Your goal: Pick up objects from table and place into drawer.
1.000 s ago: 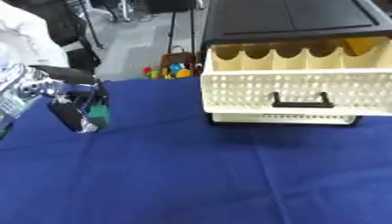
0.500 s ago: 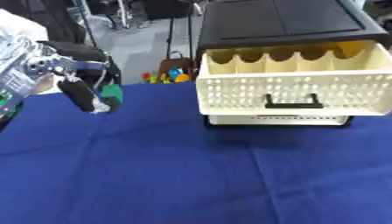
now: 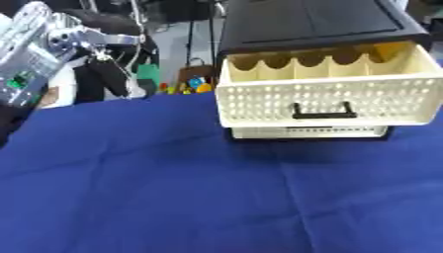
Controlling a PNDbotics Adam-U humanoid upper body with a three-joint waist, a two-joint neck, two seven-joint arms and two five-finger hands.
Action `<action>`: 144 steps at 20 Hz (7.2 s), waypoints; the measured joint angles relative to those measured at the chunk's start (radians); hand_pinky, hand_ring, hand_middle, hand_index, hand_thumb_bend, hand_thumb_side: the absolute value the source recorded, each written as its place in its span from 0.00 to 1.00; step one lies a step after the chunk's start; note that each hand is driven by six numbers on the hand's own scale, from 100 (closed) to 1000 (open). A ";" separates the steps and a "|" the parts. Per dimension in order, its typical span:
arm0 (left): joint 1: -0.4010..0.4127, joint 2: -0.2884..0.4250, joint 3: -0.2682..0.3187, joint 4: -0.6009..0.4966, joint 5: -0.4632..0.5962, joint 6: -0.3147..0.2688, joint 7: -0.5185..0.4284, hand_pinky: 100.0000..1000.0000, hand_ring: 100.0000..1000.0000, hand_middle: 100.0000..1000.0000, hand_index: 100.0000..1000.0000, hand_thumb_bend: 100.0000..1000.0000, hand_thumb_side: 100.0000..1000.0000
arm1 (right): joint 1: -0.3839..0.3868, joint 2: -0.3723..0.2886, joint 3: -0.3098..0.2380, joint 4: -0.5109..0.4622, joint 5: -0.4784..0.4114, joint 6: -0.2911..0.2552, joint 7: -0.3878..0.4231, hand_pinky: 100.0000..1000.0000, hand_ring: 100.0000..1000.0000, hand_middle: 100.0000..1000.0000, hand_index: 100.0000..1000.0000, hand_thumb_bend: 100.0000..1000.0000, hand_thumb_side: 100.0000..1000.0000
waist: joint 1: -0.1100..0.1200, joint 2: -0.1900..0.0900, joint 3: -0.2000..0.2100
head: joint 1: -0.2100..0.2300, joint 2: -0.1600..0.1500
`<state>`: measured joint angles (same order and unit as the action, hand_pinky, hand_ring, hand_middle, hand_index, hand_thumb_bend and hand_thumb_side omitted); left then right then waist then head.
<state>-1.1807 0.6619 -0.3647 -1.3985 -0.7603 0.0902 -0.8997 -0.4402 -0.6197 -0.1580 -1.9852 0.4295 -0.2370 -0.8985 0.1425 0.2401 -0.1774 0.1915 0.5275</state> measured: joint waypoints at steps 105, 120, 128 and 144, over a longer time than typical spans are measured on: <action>-0.147 -0.240 0.045 0.238 -0.051 0.029 0.209 0.56 0.78 0.78 0.82 0.09 0.22 | -0.057 0.068 0.047 0.000 -0.037 0.000 0.000 0.26 0.41 0.37 0.69 0.05 0.72 | 0.035 0.013 -0.076 | 0.016 -0.117; -0.147 -0.240 0.046 0.243 -0.070 -0.004 0.145 0.69 0.89 0.84 0.96 0.42 0.40 | -0.056 0.070 0.047 0.000 -0.040 0.000 0.000 0.26 0.41 0.37 0.69 0.05 0.72 | 0.034 0.013 -0.076 | 0.024 -0.116; -0.147 -0.240 0.046 0.238 -0.073 -0.008 0.142 0.68 0.88 0.80 0.91 0.32 0.39 | -0.051 0.071 0.047 0.000 -0.042 0.000 0.000 0.26 0.41 0.37 0.69 0.05 0.72 | 0.033 0.007 -0.071 | 0.023 -0.113; -0.148 -0.241 0.034 0.224 -0.043 0.004 0.103 0.68 0.86 0.76 0.91 0.26 0.40 | -0.051 0.078 0.047 0.000 -0.045 0.000 0.000 0.26 0.42 0.38 0.69 0.05 0.72 | 0.023 -0.017 -0.061 | 0.013 -0.098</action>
<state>-1.3283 0.4209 -0.3310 -1.1745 -0.8034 0.0938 -0.7971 -0.4915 -0.5416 -0.1112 -1.9852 0.3844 -0.2366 -0.8989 0.1654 0.2235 -0.2381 0.2046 0.4295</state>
